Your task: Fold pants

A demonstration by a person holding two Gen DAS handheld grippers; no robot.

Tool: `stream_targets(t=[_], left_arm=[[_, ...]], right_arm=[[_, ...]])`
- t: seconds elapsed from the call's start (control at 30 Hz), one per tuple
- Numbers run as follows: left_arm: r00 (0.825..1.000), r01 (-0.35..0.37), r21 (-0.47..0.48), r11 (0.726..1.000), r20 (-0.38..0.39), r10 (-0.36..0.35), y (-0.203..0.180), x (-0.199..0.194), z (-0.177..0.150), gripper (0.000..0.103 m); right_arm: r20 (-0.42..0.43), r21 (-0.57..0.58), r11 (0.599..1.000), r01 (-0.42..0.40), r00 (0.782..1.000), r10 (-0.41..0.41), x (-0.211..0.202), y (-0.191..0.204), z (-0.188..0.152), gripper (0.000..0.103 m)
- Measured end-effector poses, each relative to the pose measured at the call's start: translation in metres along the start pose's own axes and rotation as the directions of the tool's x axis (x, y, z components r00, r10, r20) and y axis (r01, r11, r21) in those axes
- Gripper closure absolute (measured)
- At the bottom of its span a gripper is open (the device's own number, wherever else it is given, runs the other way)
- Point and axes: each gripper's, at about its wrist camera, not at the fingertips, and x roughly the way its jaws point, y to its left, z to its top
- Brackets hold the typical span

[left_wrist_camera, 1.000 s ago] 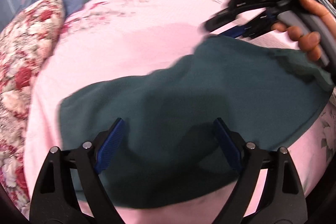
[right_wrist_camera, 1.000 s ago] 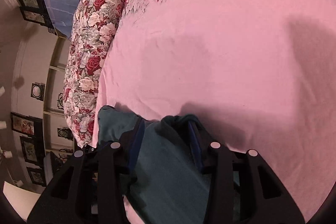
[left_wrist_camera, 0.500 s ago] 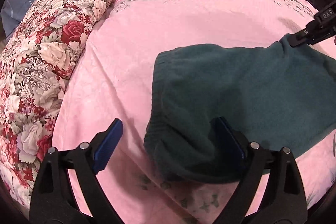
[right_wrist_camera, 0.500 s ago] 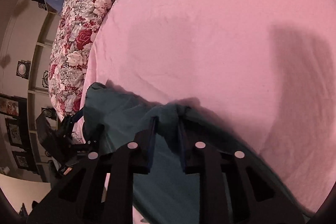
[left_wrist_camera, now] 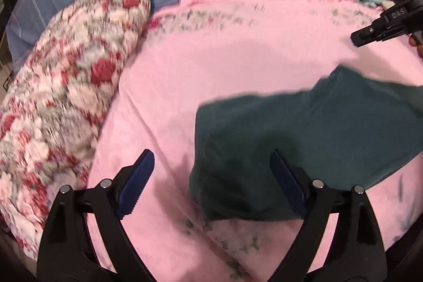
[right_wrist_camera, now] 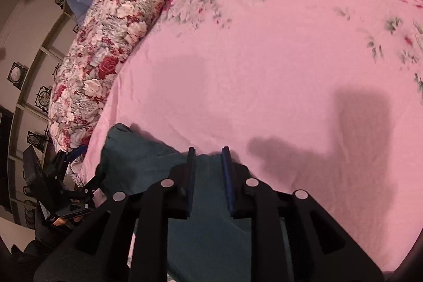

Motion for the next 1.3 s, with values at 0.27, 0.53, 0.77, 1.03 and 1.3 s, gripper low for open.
stream_targets(t=[0.27, 0.53, 0.77, 1.03, 1.3], left_arm=[[0.997, -0.022, 0.032, 0.999, -0.072, 0.024, -0.046, 0.085, 0.055, 0.014], [0.990, -0.027, -0.137, 0.990, -0.140, 0.008, 0.013, 0.110, 0.017, 0.006], [0.994, -0.084, -0.112, 0.990, -0.085, 0.075, 0.009, 0.085, 0.023, 0.009], [0.996, -0.085, 0.036, 0.996, -0.004, 0.086, -0.021, 0.003, 0.003, 0.009], [0.982, -0.162, -0.030, 0.986, -0.101, 0.158, 0.000, 0.032, -0.042, 0.007]], right_arm=[[-0.086, 0.042, 0.999, -0.031, 0.996, 0.035, 0.057, 0.020, -0.016, 0.083], [-0.113, 0.134, 0.991, -0.016, 0.993, 0.032, 0.071, -0.023, -0.030, 0.103], [-0.064, 0.054, 0.996, -0.071, 0.995, 0.075, 0.031, 0.008, -0.037, 0.087], [-0.183, 0.029, 0.999, -0.027, 0.983, 0.032, 0.015, 0.011, -0.119, 0.084], [-0.079, 0.005, 0.998, -0.056, 0.995, 0.056, -0.001, 0.013, -0.143, 0.078]])
